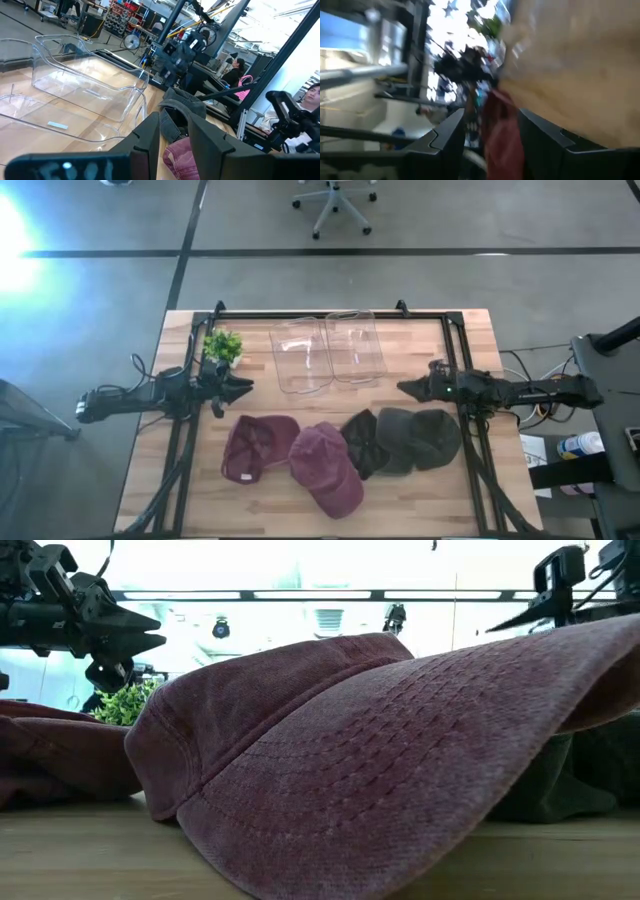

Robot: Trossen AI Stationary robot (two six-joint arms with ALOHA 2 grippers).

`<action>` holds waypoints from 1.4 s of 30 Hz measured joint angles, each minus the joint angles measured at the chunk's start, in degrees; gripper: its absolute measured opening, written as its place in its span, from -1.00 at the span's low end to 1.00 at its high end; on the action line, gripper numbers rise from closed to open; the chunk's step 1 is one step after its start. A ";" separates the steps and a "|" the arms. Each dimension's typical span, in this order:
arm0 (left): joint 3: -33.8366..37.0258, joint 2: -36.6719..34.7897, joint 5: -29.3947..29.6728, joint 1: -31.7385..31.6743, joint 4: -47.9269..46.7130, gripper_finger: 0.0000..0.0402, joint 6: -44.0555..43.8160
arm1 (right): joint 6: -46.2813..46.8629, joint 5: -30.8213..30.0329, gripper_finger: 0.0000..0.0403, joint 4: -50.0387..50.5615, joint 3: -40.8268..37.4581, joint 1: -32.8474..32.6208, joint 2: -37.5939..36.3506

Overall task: Pick & Place hat
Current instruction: Put the right red cap into the right transparent bin

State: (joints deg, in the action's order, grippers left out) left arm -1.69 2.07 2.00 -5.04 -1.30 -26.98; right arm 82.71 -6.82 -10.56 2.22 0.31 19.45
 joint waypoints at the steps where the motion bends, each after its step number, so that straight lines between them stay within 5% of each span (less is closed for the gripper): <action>1: 0.00 0.00 0.00 0.02 0.02 -0.52 0.02 | 1.23 1.69 -0.16 1.05 0.84 -0.18 2.05; 11: 0.02 0.00 0.00 0.00 0.00 -0.52 0.00 | -0.46 19.75 -0.22 15.73 17.56 -5.13 27.02; 19: 0.00 0.00 0.00 0.00 0.00 -0.52 0.02 | 3.32 28.92 -0.22 14.33 25.68 -15.87 44.85; 26: 0.00 0.00 0.00 0.01 0.00 -0.52 0.02 | 14.94 23.66 -0.04 1.51 30.56 -27.40 58.38; 35: 0.01 0.00 0.04 0.00 0.08 -0.52 0.12 | 24.13 15.83 0.40 0.72 39.32 -35.92 71.69; 42: 0.02 0.02 1.05 0.02 0.26 -0.52 1.40 | 34.25 3.69 0.48 -2.67 41.56 -41.08 77.63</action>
State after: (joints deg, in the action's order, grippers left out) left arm -1.68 2.09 3.05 -5.02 -1.04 -25.58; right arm 116.97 -3.14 -13.23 43.78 -40.77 97.08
